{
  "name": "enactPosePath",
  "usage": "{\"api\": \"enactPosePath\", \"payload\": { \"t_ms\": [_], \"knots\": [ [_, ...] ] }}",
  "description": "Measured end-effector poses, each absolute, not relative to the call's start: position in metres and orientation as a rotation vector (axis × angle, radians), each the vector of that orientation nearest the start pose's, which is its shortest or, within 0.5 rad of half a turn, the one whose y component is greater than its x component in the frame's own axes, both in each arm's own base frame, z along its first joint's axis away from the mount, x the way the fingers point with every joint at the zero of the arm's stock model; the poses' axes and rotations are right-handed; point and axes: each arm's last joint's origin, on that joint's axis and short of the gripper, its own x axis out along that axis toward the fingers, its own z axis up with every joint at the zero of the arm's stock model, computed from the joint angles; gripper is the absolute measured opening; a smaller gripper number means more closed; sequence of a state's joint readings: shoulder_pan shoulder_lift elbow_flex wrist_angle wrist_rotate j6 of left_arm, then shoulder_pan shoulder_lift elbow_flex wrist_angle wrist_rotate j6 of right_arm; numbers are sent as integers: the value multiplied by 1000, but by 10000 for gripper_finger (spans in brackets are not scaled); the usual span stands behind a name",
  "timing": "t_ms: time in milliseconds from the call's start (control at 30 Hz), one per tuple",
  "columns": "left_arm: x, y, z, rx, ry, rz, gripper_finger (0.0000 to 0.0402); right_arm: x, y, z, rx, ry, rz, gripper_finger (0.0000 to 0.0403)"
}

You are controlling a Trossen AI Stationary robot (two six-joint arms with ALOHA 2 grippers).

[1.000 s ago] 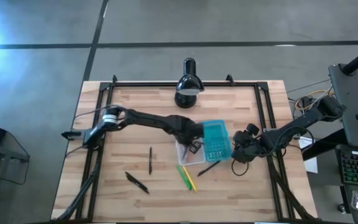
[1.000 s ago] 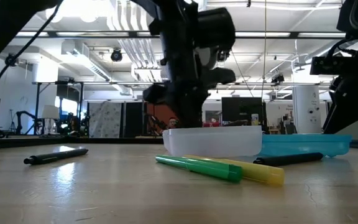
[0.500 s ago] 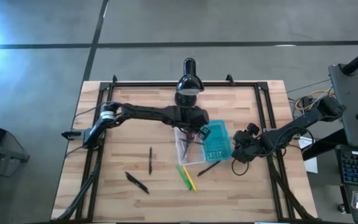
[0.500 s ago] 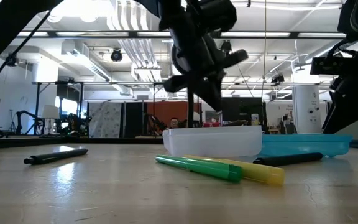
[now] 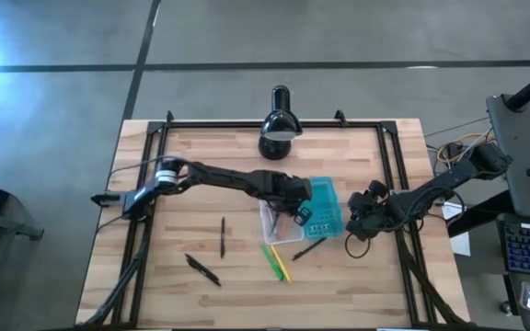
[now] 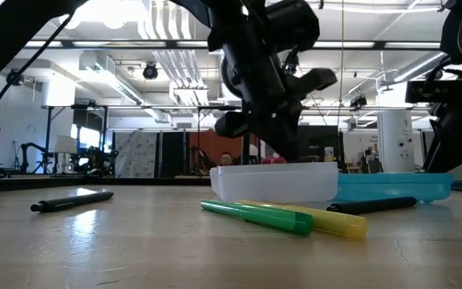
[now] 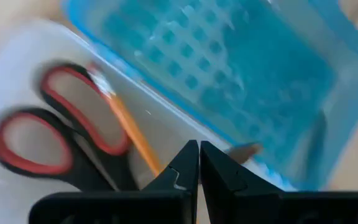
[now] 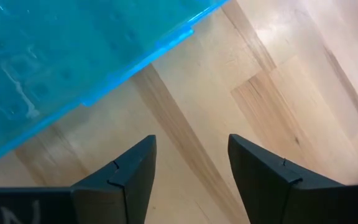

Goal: Pick & place school supplies into a supply box
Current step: Put the black pen into the supply box

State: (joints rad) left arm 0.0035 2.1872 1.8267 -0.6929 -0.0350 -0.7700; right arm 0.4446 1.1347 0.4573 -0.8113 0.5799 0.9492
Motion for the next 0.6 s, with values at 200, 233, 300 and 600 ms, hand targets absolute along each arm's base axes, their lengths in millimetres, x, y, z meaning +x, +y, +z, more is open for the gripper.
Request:
{"api": "enactPosePath", "payload": {
  "t_ms": [200,233,300,600],
  "knots": [
    [464,-17,201,-710,1110,325,0,137,48,144,73,1082,-665,192],
    [462,-19,200,-707,1135,333,0,137,48,144,73,1081,-664,192],
    [456,-20,203,-680,1162,375,0,137,48,144,74,1081,-663,192],
    [395,-25,241,-534,1246,656,0,145,53,148,217,1051,-634,192]
  ]
}}
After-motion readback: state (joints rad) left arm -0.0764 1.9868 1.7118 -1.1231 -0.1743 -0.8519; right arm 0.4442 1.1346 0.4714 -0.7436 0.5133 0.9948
